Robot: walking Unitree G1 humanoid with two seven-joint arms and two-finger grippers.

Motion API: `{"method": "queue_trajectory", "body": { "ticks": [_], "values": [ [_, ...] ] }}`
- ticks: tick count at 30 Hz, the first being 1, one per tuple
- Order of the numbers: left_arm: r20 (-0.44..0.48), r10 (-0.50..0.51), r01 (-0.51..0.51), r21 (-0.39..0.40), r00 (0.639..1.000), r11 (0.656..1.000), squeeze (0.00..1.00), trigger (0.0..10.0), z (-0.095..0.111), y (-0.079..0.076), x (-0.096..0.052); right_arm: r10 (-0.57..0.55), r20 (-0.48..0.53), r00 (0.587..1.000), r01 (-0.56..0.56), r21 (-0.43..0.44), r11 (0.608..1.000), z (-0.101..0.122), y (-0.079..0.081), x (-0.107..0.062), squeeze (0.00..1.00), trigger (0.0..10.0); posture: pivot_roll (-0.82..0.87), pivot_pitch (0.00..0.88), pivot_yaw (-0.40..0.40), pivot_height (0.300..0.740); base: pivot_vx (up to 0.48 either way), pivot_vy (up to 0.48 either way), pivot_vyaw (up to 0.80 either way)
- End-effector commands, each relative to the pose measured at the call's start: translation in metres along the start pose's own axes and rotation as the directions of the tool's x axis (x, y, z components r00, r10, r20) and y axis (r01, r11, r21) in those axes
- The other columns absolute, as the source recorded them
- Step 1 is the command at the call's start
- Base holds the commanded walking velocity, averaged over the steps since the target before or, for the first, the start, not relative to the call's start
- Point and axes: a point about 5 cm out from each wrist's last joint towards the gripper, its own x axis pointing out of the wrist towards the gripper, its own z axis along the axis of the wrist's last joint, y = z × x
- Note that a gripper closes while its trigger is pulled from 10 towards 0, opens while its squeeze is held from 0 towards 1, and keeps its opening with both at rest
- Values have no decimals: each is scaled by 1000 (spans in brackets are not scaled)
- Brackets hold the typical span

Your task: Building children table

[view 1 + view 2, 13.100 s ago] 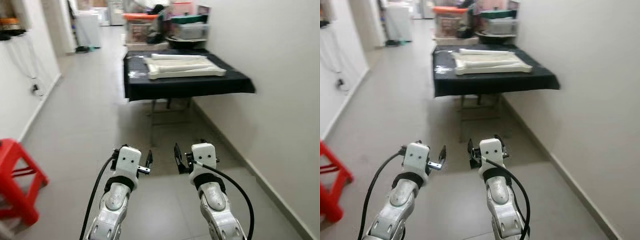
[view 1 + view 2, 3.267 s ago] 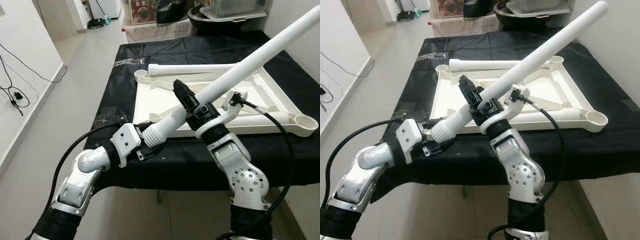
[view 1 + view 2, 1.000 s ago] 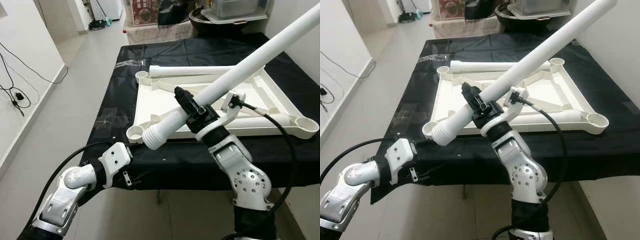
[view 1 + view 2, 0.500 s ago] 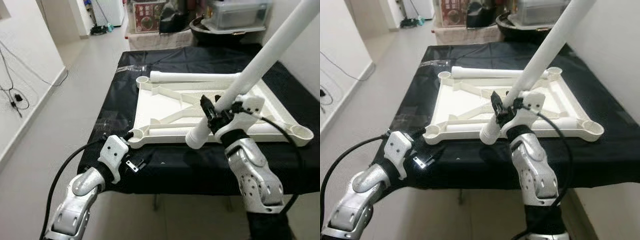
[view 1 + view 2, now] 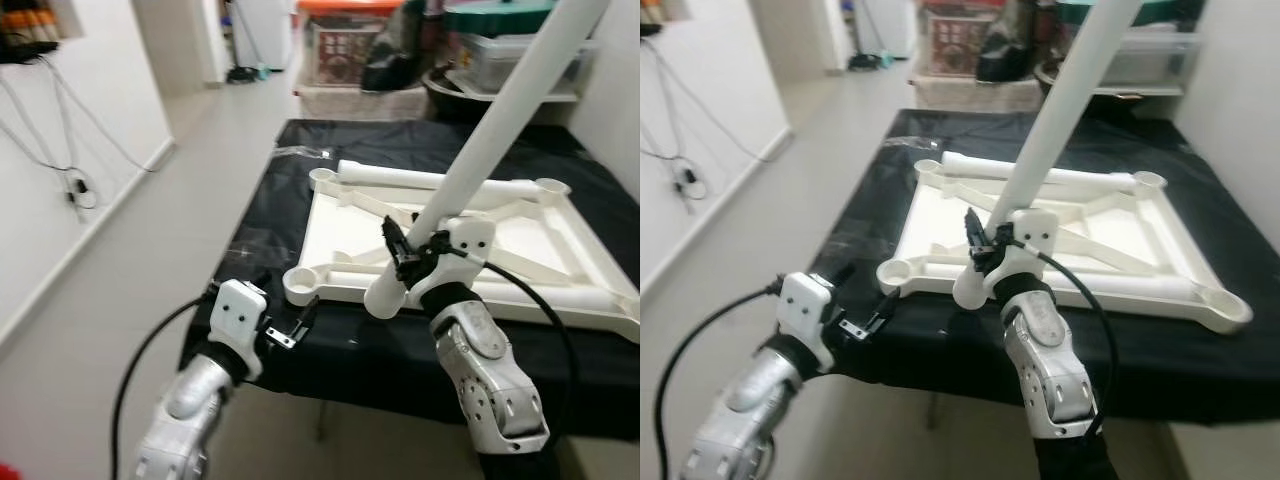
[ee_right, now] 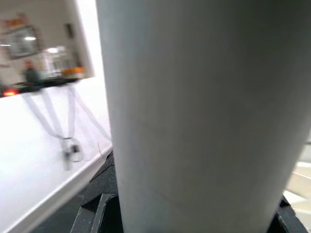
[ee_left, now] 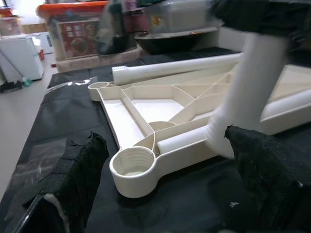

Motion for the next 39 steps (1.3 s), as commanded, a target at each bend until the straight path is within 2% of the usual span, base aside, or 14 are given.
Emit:
{"method": "queue_trajectory", "body": {
  "ticks": [1, 4, 9, 11, 14, 16, 22, 23, 28, 32, 39],
  "values": [
    [-16, 32, -32, 11, 999, 999, 0, 10000, -1, 3, -2, 12, 20, 1000, -12, -15, 1000, 1, 3, -1, 0, 10000, 68, 6, 5, 740, 0, 0, 800],
    [-7, 112, -112, 3, 994, 994, 0, 10000, 3, 12, -1, 22, 25, 999, -22, -31, 999, -1, 7, -1, 0, 10000, 67, 7, 5, 740, 0, 0, 800],
    [2, 147, -147, 10, 989, 989, 0, 10000, 7, 18, -1, 22, 30, 999, -21, -37, 999, -1, 8, -1, 0, 10000, 72, 12, -2, 740, 0, 0, 800],
    [22, 203, -204, 25, 979, 979, 0, 10000, 14, 28, 0, 24, 34, 999, -22, -39, 999, 0, 8, 2, 0, 10000, 73, 20, -6, 740, 0, 0, 800],
    [36, 244, -245, 29, 969, 969, 0, 10000, 19, 34, 1, 25, 37, 999, -24, -35, 999, 0, 8, 3, 0, 10000, 75, 27, -6, 740, 0, 0, 800],
    [74, 304, -307, 30, 950, 951, 0, 10000, 30, 44, 4, 31, 37, 999, -30, -28, 999, 0, 9, 5, 0, 10000, 77, 38, -15, 740, 0, 0, 0],
    [106, 358, -363, 32, 928, 931, 0, 10000, 40, 53, 9, 34, 33, 999, -34, -18, 999, -1, 10, 5, 0, 10000, 80, 43, -18, 740, 0, 0, 0],
    [118, 363, -368, 26, 924, 929, 0, 10000, 44, 55, 14, 35, 31, 999, -34, -17, 999, -2, 10, 4, 0, 10000, 71, 45, -11, 740, 0, 0, 0],
    [126, 339, -345, 26, 932, 938, 0, 10000, 46, 49, 22, 31, 32, 999, -30, -17, 999, -3, 10, 3, 0, 10000, 67, 46, -10, 740, 0, 0, 0],
    [121, 304, -310, 36, 945, 950, 0, 10000, 44, 36, 25, 25, 39, 999, -24, -25, 999, -1, 8, 4, 0, 10000, 65, 48, -16, 740, 0, 0, 0],
    [105, 326, -328, 4, 940, 945, 0, 10000, 41, 34, 23, 28, 45, 999, -27, -23, 999, 0, 9, 7, 0, 10000, 70, 47, -19, 740, 0, 0, 0]
  ]
}}
